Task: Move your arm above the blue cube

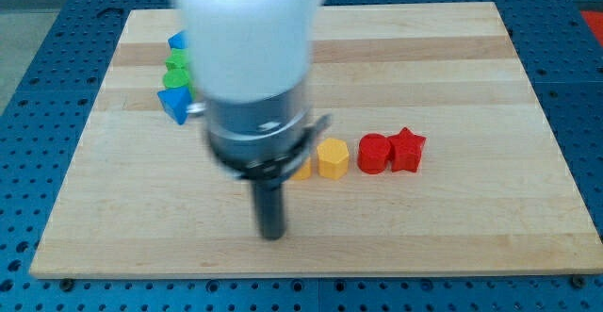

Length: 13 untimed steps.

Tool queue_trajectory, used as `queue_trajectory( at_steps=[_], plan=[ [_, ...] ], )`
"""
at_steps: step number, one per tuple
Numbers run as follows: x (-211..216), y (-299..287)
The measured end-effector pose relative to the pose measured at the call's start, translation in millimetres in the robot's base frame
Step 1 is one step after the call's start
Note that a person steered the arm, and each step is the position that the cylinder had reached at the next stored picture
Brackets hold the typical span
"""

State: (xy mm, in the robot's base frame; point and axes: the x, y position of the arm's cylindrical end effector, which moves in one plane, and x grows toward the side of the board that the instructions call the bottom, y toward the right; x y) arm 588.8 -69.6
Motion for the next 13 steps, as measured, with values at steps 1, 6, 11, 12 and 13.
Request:
queue_trajectory(
  at_steps=[1,6,11,12,13],
  plan=[
    [1.6,-89.3],
    [-101.3,-234.8],
    [-344.4,-82.0],
    [-337.8,-88.4],
    [-351.1,-132.7]
  ],
)
